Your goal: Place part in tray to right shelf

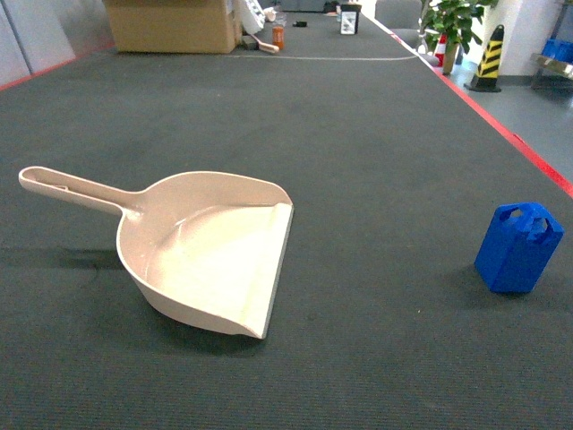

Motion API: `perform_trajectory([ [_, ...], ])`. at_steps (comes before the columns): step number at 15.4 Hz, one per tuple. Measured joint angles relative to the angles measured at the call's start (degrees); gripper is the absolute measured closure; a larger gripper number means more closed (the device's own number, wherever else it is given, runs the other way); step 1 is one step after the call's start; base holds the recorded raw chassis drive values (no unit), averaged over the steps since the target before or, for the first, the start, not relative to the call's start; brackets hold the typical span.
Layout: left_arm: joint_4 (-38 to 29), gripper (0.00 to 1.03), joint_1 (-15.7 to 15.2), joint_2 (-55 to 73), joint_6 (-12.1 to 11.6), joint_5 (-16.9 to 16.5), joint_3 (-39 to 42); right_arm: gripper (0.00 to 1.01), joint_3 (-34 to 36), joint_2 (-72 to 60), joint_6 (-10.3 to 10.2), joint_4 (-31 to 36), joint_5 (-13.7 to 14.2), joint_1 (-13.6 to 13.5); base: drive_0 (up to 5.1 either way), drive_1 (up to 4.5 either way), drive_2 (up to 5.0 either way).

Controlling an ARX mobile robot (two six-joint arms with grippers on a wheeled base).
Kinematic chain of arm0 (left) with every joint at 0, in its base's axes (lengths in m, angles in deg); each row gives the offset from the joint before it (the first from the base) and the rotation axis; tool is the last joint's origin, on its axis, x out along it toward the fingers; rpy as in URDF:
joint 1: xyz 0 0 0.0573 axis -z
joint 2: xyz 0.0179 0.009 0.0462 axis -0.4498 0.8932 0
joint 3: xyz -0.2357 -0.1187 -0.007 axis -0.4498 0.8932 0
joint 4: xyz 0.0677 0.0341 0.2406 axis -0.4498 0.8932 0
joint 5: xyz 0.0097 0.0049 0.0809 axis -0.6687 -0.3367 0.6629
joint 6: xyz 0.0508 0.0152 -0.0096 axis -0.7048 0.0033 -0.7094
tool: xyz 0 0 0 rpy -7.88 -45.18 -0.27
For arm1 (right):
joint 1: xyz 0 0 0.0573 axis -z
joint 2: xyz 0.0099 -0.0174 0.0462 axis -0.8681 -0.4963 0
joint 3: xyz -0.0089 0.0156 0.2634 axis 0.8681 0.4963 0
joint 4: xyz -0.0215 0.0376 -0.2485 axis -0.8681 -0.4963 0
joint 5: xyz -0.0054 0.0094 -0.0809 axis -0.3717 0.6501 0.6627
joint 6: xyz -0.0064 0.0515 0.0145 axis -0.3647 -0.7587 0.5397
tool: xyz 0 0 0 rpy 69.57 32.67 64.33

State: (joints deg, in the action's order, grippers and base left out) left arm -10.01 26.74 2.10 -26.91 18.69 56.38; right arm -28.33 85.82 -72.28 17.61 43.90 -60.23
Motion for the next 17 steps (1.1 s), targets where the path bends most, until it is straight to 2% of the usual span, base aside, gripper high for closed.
perform_trajectory([
  [17,0.0,0.05,0.0,0.0,0.0,0.0,0.0,0.03,0.0,0.0,0.0,0.0,0.0,0.0,0.0,0.0,0.0],
])
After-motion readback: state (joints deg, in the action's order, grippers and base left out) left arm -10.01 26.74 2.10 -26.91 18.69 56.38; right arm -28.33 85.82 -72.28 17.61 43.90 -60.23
